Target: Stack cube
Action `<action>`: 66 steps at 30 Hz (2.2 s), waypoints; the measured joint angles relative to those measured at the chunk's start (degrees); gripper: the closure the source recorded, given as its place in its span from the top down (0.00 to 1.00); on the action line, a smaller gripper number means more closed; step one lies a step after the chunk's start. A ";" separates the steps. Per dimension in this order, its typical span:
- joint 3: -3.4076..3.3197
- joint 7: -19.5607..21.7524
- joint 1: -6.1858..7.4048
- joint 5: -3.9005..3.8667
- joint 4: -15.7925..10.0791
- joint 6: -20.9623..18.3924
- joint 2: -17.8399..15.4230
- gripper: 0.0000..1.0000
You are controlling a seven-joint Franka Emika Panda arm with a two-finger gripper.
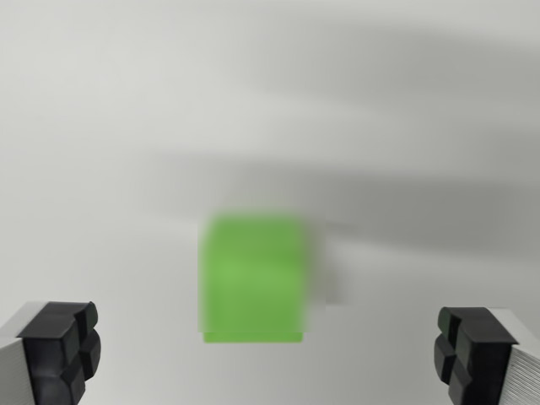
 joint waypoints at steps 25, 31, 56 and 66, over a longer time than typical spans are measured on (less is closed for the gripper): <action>0.03 -4.42 0.00 1.05 -6.87 16.34 11.28 1.00; 0.33 -4.66 -0.28 1.25 -5.93 20.60 16.40 1.00; 0.80 -4.67 -0.72 1.26 -4.30 25.27 22.50 0.00; 0.80 -4.67 -0.72 1.26 -4.30 25.27 22.50 0.00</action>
